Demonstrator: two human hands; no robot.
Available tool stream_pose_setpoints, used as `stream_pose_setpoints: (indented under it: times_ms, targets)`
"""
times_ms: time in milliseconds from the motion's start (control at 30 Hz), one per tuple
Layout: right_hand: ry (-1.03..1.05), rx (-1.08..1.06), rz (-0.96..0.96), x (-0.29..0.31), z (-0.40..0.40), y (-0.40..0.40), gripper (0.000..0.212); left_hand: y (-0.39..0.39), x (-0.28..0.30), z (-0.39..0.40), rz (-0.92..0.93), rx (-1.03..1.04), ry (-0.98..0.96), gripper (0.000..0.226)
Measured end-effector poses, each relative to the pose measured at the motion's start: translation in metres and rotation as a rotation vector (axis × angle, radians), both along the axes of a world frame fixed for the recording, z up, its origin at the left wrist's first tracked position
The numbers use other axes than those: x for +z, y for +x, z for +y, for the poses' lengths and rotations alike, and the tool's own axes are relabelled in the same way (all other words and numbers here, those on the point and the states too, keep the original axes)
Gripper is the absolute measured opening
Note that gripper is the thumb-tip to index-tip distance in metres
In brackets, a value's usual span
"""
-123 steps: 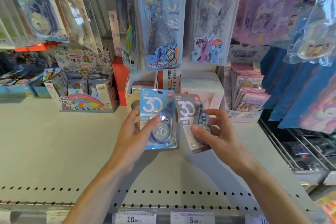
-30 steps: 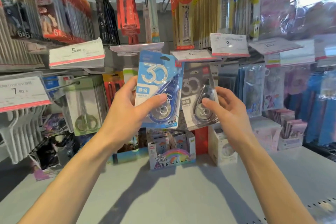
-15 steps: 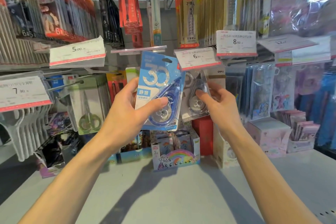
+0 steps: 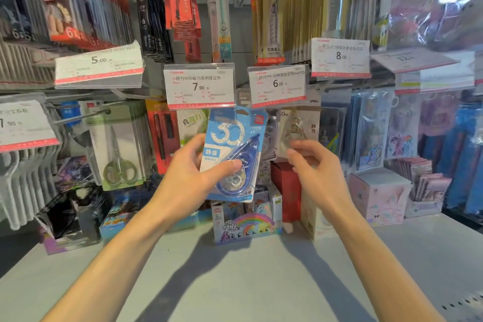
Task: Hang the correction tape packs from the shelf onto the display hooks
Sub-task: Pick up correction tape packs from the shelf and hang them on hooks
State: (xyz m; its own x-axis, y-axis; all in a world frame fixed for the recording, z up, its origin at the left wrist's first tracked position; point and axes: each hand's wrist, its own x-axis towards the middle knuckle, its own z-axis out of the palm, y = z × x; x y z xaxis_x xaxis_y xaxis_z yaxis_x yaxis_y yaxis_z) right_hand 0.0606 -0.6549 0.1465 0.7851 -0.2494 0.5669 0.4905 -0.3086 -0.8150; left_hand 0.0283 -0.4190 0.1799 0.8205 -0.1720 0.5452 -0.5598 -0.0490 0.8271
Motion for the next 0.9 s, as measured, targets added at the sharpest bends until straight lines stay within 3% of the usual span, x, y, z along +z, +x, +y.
stream_pose_setpoints:
  times_ms: [100,200,300,400,633,900]
  targets:
    - [-0.024,0.118,0.019,-0.01,0.003,-0.013,0.009,0.008,-0.006,-0.011,0.022,0.016,0.004,0.04]
    - [-0.048,0.263,0.084,-0.016,0.01,-0.022,0.018,0.013,-0.009,-0.026,0.028,0.029,0.018,0.039]
    - [0.081,0.333,0.081,-0.016,0.011,-0.025,0.037,0.015,-0.01,-0.037,0.036,0.014,0.024,0.036]
    - [0.215,0.381,0.094,-0.016,0.003,-0.026,0.027,0.015,-0.005,-0.041,0.029,0.005,0.045,0.032]
    - [0.386,0.235,0.1,-0.018,-0.027,-0.025,0.023,0.006,0.022,-0.041,-0.061,0.056,0.202,0.05]
    - [0.372,0.218,0.091,-0.019,-0.029,-0.027,0.025,-0.015,0.04,-0.048,-0.132,-0.089,0.179,0.036]
